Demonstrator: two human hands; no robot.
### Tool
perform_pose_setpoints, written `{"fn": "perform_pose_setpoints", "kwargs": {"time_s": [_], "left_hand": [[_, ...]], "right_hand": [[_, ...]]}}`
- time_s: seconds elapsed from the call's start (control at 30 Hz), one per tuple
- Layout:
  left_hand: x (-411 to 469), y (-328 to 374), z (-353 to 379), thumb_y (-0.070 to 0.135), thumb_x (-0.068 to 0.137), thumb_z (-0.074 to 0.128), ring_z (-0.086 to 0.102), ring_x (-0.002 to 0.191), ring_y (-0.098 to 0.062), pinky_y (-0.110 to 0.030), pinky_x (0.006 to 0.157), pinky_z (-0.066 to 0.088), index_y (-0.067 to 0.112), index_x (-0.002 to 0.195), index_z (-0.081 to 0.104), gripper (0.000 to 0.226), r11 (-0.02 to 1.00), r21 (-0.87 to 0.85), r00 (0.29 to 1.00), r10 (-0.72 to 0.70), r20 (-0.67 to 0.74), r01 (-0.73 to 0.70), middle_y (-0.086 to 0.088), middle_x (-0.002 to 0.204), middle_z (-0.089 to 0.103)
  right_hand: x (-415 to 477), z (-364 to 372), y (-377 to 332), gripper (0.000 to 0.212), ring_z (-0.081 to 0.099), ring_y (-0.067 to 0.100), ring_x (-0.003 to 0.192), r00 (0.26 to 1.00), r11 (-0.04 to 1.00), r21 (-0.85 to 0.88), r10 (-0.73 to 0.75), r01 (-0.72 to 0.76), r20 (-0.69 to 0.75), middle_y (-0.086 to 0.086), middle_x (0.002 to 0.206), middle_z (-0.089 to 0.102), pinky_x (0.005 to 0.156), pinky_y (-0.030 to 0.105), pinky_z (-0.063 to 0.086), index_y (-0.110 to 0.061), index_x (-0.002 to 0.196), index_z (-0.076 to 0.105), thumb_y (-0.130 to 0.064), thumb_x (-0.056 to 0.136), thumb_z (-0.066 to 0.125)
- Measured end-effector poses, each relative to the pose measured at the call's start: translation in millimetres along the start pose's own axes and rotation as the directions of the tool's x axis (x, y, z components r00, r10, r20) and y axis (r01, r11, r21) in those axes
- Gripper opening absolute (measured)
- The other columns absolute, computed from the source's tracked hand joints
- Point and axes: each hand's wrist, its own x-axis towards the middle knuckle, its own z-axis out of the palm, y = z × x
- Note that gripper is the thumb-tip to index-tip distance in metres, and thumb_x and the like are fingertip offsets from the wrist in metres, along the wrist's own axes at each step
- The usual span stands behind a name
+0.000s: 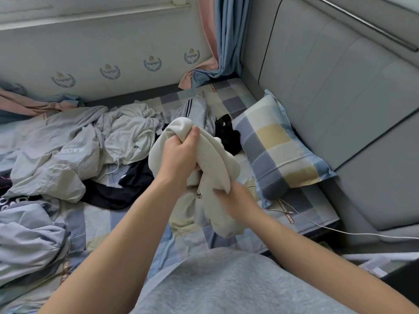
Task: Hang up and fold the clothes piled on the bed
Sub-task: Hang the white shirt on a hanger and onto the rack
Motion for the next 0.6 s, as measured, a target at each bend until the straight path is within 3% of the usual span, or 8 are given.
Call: {"fn": "perform_pose_setpoints", "kwargs": {"time_s": [0.07, 0.13, 0.23, 0.3, 0.37, 0.43, 0.5, 0.6], "left_hand": [[5, 1, -9, 0.032, 0.101, 0.059, 0.072, 0.093, -0.024, -0.044, 0.074, 0.063, 0.014, 0.095, 0.065, 0.02, 0.999, -0.035, 0.999, -0.011, -0.035, 0.01, -0.009, 0.096, 0.072], [12, -2, -21, 0.031, 0.103, 0.056, 0.071, 0.097, -0.025, -0.035, 0.069, 0.061, 0.015, 0.099, 0.064, 0.018, 0.999, -0.043, 0.997, -0.025, -0.067, 0.022, -0.01, 0.105, 0.07], [18, -19, -34, 0.032, 0.104, 0.054, 0.072, 0.097, -0.02, -0.032, 0.075, 0.058, 0.021, 0.104, 0.066, 0.016, 0.995, 0.093, 0.999, -0.023, -0.031, 0.026, -0.004, 0.105, 0.074], [17, -32, -36, 0.031, 0.101, 0.059, 0.072, 0.095, -0.02, -0.036, 0.08, 0.057, 0.025, 0.111, 0.067, 0.015, 0.975, 0.217, 0.997, -0.062, 0.05, 0.049, -0.001, 0.105, 0.075], [12, -42, -35, 0.035, 0.094, 0.069, 0.073, 0.092, -0.016, -0.036, 0.082, 0.057, 0.031, 0.109, 0.069, 0.016, 0.937, 0.34, 0.972, -0.151, 0.179, 0.083, 0.0, 0.107, 0.075], [7, -51, -32, 0.049, 0.082, 0.077, 0.072, 0.095, -0.006, -0.031, 0.083, 0.057, 0.037, 0.112, 0.068, 0.033, 0.873, 0.485, 0.892, -0.26, 0.371, 0.052, 0.01, 0.109, 0.074], [-1, -60, -25, 0.063, 0.067, 0.083, 0.068, 0.105, 0.001, -0.028, 0.088, 0.054, 0.042, 0.124, 0.062, 0.065, 0.834, 0.552, 0.761, -0.372, 0.531, 0.023, 0.016, 0.117, 0.071], [-10, -80, -15, 0.053, 0.06, 0.09, 0.065, 0.114, -0.007, -0.034, 0.098, 0.053, 0.037, 0.131, 0.057, 0.079, 0.856, 0.516, 0.689, -0.359, 0.629, -0.025, 0.01, 0.124, 0.068]], "right_hand": [[9, -23, 4, 0.015, 0.061, 0.032, 0.089, 0.992, 0.999, -0.037, 0.002, -0.007, -0.125, 0.002, 0.083, 0.065, 0.068, 0.034, 0.04, -0.014, 0.093, 0.065, -0.028, 0.097, 0.061], [16, -51, 2, 0.027, 0.053, 0.026, 0.073, 0.978, 1.0, -0.016, -0.004, 0.001, -0.21, -0.004, 0.066, 0.055, 0.061, 0.034, 0.034, -0.018, 0.071, 0.058, -0.026, 0.096, 0.065], [23, -77, -10, 0.041, 0.04, 0.019, 0.06, 0.972, 0.999, 0.034, -0.011, 0.019, -0.234, -0.005, 0.056, 0.044, 0.055, 0.031, 0.026, -0.02, 0.059, 0.046, -0.018, 0.097, 0.061], [26, -84, -19, 0.038, 0.031, 0.019, 0.062, 0.97, 0.989, 0.144, 0.015, 0.021, -0.244, 0.004, 0.06, 0.035, 0.059, 0.035, 0.023, -0.014, 0.062, 0.042, -0.01, 0.098, 0.055], [26, -86, -25, 0.024, 0.031, 0.021, 0.069, 0.965, 0.968, 0.251, 0.07, -0.005, -0.251, 0.009, 0.069, 0.036, 0.062, 0.037, 0.023, -0.004, 0.071, 0.05, -0.002, 0.095, 0.048], [25, -85, -28, 0.019, 0.036, 0.022, 0.073, 0.961, 0.944, 0.329, 0.113, -0.024, -0.253, 0.011, 0.075, 0.044, 0.064, 0.035, 0.028, 0.013, 0.083, 0.055, 0.0, 0.094, 0.047], [23, -84, -31, 0.023, 0.043, 0.023, 0.075, 0.957, 0.918, 0.395, 0.136, -0.025, -0.255, 0.014, 0.079, 0.052, 0.065, 0.036, 0.034, 0.017, 0.095, 0.06, -0.003, 0.096, 0.05], [17, -83, -41, 0.025, 0.054, 0.024, 0.081, 0.955, 0.879, 0.477, 0.157, -0.019, -0.253, 0.017, 0.087, 0.061, 0.071, 0.039, 0.045, 0.015, 0.101, 0.064, -0.008, 0.098, 0.054]]}}
